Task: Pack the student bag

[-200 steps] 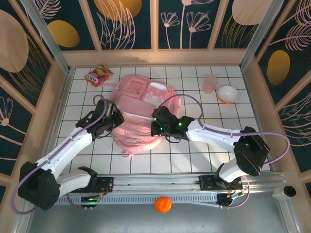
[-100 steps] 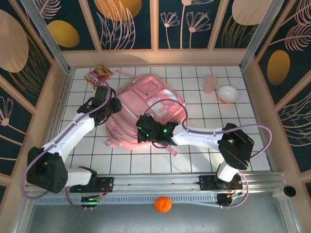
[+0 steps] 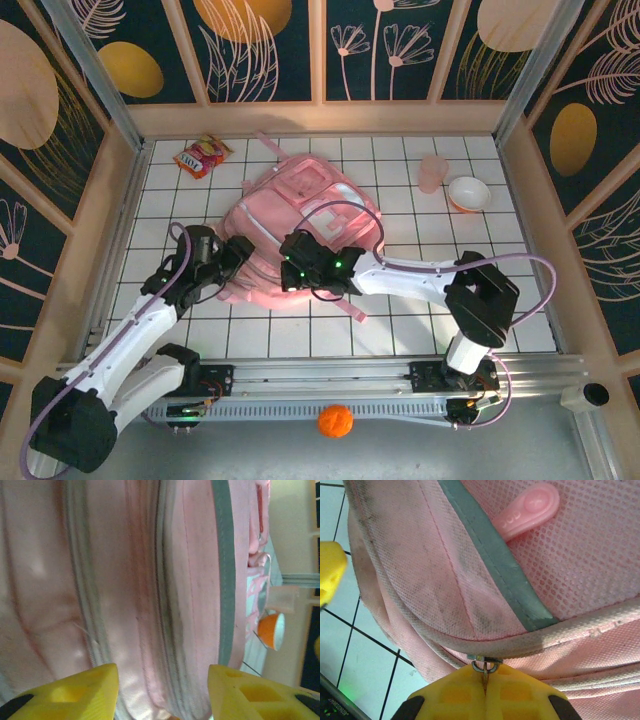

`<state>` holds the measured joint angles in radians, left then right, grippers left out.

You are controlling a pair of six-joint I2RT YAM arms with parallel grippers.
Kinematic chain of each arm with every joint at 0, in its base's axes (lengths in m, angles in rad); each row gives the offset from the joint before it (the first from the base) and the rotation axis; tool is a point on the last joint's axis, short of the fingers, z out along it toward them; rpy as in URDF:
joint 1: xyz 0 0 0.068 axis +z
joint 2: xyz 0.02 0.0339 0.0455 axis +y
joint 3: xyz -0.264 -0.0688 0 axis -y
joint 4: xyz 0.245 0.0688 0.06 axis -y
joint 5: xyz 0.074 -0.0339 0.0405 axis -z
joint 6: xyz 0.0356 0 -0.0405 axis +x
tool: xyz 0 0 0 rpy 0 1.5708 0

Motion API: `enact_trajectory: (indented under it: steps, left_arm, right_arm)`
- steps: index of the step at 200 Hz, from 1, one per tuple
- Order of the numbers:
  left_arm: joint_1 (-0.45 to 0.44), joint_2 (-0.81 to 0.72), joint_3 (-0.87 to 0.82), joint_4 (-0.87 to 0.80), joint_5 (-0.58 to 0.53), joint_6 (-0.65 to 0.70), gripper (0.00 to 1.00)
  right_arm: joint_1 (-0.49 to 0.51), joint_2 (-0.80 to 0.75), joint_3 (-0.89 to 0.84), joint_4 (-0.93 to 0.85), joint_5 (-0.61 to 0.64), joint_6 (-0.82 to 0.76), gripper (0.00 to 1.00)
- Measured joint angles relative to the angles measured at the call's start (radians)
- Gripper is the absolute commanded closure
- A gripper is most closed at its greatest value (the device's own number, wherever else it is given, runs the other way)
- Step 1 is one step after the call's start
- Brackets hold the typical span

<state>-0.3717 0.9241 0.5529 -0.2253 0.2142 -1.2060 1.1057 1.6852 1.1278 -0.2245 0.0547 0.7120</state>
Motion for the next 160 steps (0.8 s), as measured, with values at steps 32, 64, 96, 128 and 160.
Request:
enact_trajectory:
  steps: [32, 64, 96, 128, 160]
  left_arm:
    - [-0.035, 0.043, -0.011, 0.073, 0.053, -0.076, 0.51]
    - [-0.058, 0.100, -0.028, 0.115, 0.085, -0.116, 0.56]
    - [-0.066, 0.149, -0.027, 0.132, 0.094, -0.127, 0.91]
    - [-0.068, 0.182, 0.000, 0.110, 0.080, -0.092, 1.00]
    - [-0.074, 0.182, 0.022, 0.071, 0.048, -0.038, 1.00]
  right_arm:
    - [0.000, 0.001, 0.001, 0.000, -0.001, 0.000, 1.00]
    - [0.000, 0.007, 0.016, -0.003, -0.004, 0.000, 1.00]
    - [0.000, 0.014, 0.022, -0.005, -0.005, -0.001, 1.00]
    - [-0.008, 0.014, 0.021, -0.015, -0.005, -0.008, 1.00]
    - [-0.055, -0.017, -0.014, -0.019, -0.012, -0.039, 1.00]
